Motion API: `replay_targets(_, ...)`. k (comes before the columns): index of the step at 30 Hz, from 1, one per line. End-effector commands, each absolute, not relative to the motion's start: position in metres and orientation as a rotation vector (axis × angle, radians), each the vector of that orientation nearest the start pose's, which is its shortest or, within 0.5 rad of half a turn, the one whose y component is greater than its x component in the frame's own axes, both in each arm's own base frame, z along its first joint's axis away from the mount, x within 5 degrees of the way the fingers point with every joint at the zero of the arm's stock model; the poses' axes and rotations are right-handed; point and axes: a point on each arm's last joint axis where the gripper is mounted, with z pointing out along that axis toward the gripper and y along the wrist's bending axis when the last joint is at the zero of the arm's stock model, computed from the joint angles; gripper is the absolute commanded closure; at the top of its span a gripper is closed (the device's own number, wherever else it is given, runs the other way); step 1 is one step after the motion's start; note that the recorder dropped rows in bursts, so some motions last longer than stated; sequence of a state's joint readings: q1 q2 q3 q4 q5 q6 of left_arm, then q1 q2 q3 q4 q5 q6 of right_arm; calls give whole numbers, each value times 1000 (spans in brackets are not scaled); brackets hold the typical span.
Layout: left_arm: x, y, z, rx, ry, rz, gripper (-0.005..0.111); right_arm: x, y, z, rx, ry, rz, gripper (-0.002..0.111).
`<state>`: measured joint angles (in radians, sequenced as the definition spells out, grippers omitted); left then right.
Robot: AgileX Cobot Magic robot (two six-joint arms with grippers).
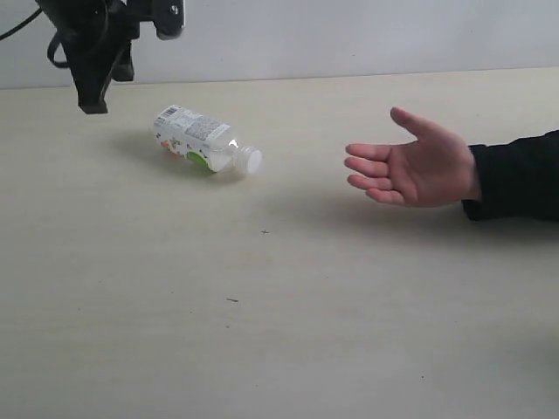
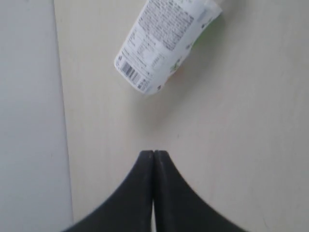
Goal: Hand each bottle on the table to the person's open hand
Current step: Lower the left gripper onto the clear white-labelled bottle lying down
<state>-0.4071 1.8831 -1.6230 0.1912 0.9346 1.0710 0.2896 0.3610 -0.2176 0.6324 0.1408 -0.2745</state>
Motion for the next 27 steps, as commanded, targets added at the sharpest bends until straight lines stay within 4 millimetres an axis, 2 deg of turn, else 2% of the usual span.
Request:
replay_targets(1, 414, -134, 293, 1902, 1860, 178, 107, 84, 32, 251, -5, 1762, 536, 108)
replay_targets(6, 431, -134, 288, 2028, 1716, -44, 107, 84, 32, 251, -5, 1762, 536, 108)
replay_targets(13, 462, -138, 258, 2235, 1475, 82, 107, 84, 32, 251, -5, 1762, 536, 108)
replay_targets(17, 472, -144, 243, 2305, 1323, 161, 107, 84, 32, 251, -5, 1762, 536, 108)
replay_targets(19, 474, -150, 237, 2309, 1309, 166, 102, 84, 32, 251, -5, 1762, 536, 108)
replay_targets(20, 474, -152, 234, 2314, 1306, 161, 97, 84, 32, 251, -5, 1762, 536, 108)
replay_targets(22, 473, -159, 230, 2323, 1291, 157, 77, 84, 32, 251, -5, 1762, 536, 108)
replay_targets(25, 471, -171, 227, 2343, 1241, 154, 31, 83, 33, 251, -11, 1767, 541, 108)
replay_targets(27, 470, -180, 226, 2336, 1223, 165, 9, 83, 33, 250, -16, 1776, 544, 108)
